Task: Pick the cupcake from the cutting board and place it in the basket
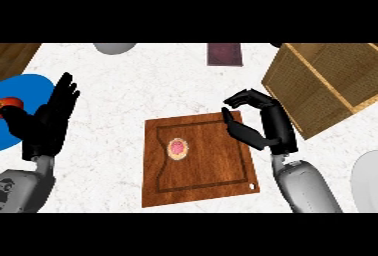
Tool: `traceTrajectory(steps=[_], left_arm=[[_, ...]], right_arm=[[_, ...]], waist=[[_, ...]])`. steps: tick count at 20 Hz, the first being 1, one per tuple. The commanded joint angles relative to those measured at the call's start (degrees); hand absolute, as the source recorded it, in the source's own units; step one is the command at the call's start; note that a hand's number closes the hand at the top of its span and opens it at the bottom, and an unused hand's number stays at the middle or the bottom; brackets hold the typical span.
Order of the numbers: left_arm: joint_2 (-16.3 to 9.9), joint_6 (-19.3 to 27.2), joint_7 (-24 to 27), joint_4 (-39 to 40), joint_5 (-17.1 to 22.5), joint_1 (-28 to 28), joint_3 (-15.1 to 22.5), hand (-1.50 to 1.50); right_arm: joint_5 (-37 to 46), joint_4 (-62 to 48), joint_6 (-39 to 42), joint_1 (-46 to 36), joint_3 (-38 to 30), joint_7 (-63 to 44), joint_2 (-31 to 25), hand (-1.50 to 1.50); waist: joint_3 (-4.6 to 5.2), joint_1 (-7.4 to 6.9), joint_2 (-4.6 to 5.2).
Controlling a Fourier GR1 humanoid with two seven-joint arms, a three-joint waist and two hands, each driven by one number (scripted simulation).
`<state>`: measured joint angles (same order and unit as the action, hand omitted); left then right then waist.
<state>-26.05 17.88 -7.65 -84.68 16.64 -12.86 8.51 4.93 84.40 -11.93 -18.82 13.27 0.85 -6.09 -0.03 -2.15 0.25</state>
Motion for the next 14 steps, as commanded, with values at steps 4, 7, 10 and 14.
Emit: traceTrajectory(steps=[4, 7, 10, 14], left_arm=[[-0.62, -0.68, 0.14, 1.28, -1.64, -0.43, 0.56, 0.0], [0.16, 0.17, -0.29, 1.79, -1.68, -0.43, 0.31, 0.0], [1.87, 1.74, 1.98, 3.37, -3.1, 0.34, 0.52, 0.0], [-0.14, 0.35, 0.33, 2.78, -1.78, 1.63, -0.73, 0.0]], right_arm=[[19.75, -6.84, -28.2, -7.23, 9.26, -6.98, 5.94, -1.5], [30.46, -9.19, -32.19, -10.37, 10.22, -19.35, 6.02, -1.5], [38.34, -8.38, -24.78, -13.98, 11.45, -34.53, 6.05, -1.5], [35.21, -7.9, -2.82, -16.37, 14.46, -44.56, 0.87, -1.5]], waist=[[0.24, 0.64, -0.34], [0.36, 1.93, -0.83], [0.38, 3.46, -1.08], [0.47, 3.78, -1.63]])
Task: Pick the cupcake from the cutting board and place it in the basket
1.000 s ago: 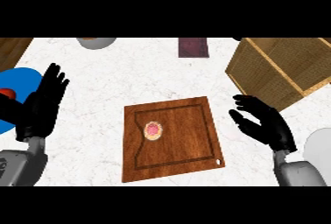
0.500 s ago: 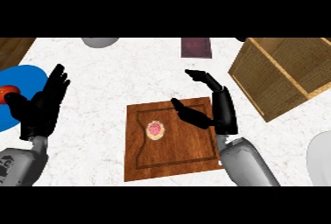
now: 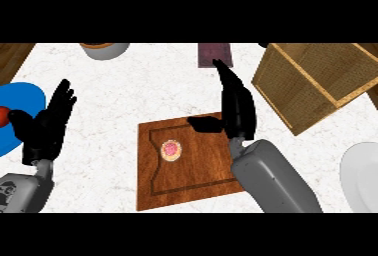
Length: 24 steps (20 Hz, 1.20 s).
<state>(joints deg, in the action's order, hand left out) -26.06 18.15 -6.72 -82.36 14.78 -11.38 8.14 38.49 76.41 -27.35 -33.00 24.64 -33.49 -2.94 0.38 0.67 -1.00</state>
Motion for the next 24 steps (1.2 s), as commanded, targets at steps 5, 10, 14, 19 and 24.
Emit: traceTrajectory(steps=[5, 10, 14, 19, 24], left_arm=[[0.02, -0.16, 0.33, 0.14, -0.59, -0.07, -0.08, 0.0], [0.36, -0.59, 0.59, -0.34, -0.05, 0.49, -1.51, 0.0], [0.7, -0.13, -2.78, 0.66, -1.73, -3.82, -1.86, 0.0], [0.62, -4.44, -0.95, -1.23, -1.23, 0.12, -3.94, 0.0], [4.36, -1.25, -3.31, -5.72, -4.91, 0.73, -1.94, 0.0]], right_arm=[[-6.09, 5.39, 32.41, -6.86, 4.83, -24.56, -0.18, -1.5], [-12.76, 20.07, 43.62, -8.44, 1.64, -39.25, 0.35, -1.5], [-12.14, 21.38, 42.37, -6.44, 1.33, -41.09, 2.29, -1.5], [-6.28, 20.44, 33.83, -0.86, 4.03, -33.83, 2.84, -1.5], [-6.13, 17.45, 30.08, 1.58, 4.82, -28.48, 2.89, -1.5]], waist=[[-0.14, 0.84, -0.2], [-0.33, 0.41, 0.31], [-0.36, -0.18, 0.79], [-0.37, -0.83, 0.93], [-0.38, -1.07, 0.97]])
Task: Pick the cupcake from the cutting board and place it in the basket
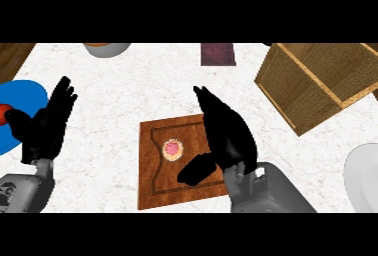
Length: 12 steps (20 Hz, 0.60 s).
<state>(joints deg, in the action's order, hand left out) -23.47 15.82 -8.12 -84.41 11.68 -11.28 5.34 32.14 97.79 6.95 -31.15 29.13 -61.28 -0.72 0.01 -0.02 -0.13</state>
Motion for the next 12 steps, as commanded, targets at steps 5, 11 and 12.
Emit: traceTrajectory(steps=[5, 11, 12], left_arm=[[1.5, -2.99, -0.13, -0.51, -0.89, 0.2, -3.58, 0.0], [1.9, -5.53, -1.18, -1.18, -2.08, 1.25, -4.63, 0.0], [3.78, -2.91, -1.4, 2.16, -4.69, -2.0, -3.7, 0.0]], right_arm=[[2.13, -6.33, -8.68, 5.53, 4.39, 5.09, 0.7, -1.5], [5.52, -10.51, -17.95, 5.27, 10.17, 6.68, 0.71, -1.5], [6.17, -13.49, -17.85, 6.89, 7.35, 12.8, 0.71, -1.5]], waist=[[-0.01, -0.2, 0.12], [-0.01, -0.32, 0.12], [-0.01, -0.09, 0.18]])
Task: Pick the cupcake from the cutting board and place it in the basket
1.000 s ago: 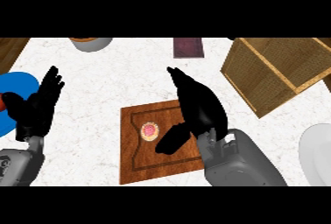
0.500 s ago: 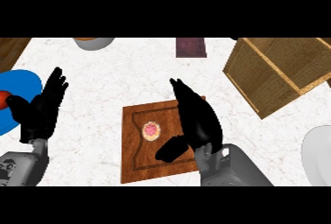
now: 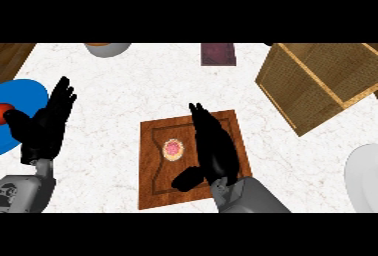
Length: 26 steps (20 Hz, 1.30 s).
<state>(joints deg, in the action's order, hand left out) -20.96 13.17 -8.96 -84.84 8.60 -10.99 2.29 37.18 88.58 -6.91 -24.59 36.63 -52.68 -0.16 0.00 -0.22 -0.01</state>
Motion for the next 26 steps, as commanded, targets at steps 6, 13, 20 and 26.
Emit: traceTrajectory(steps=[6, 13, 20, 26], left_arm=[[3.42, -1.38, 0.4, 1.44, -4.28, -0.18, -1.39, 0.0], [3.2, -5.74, 2.41, -0.34, -2.64, 3.53, -4.47, 0.0], [4.59, -6.84, 3.41, 0.33, -3.67, 3.55, -6.36, 0.0], [5.16, -6.68, 1.84, 1.48, -5.95, 1.98, -6.38, 0.0]], right_arm=[[0.28, -3.0, -2.88, -0.97, -0.05, 2.92, 0.15, -1.5], [-0.33, -3.39, -5.55, -2.41, 1.1, 0.47, 0.16, -1.5], [-2.48, -12.4, -16.66, -3.67, 9.07, 1.42, 0.16, -1.5], [-1.73, -19.04, -18.48, -3.86, 9.35, 4.16, 0.16, -1.5]], waist=[[0.0, 0.06, 0.01], [0.01, 0.0, -0.03], [0.0, -0.27, 0.02], [0.0, -0.29, 0.06]])
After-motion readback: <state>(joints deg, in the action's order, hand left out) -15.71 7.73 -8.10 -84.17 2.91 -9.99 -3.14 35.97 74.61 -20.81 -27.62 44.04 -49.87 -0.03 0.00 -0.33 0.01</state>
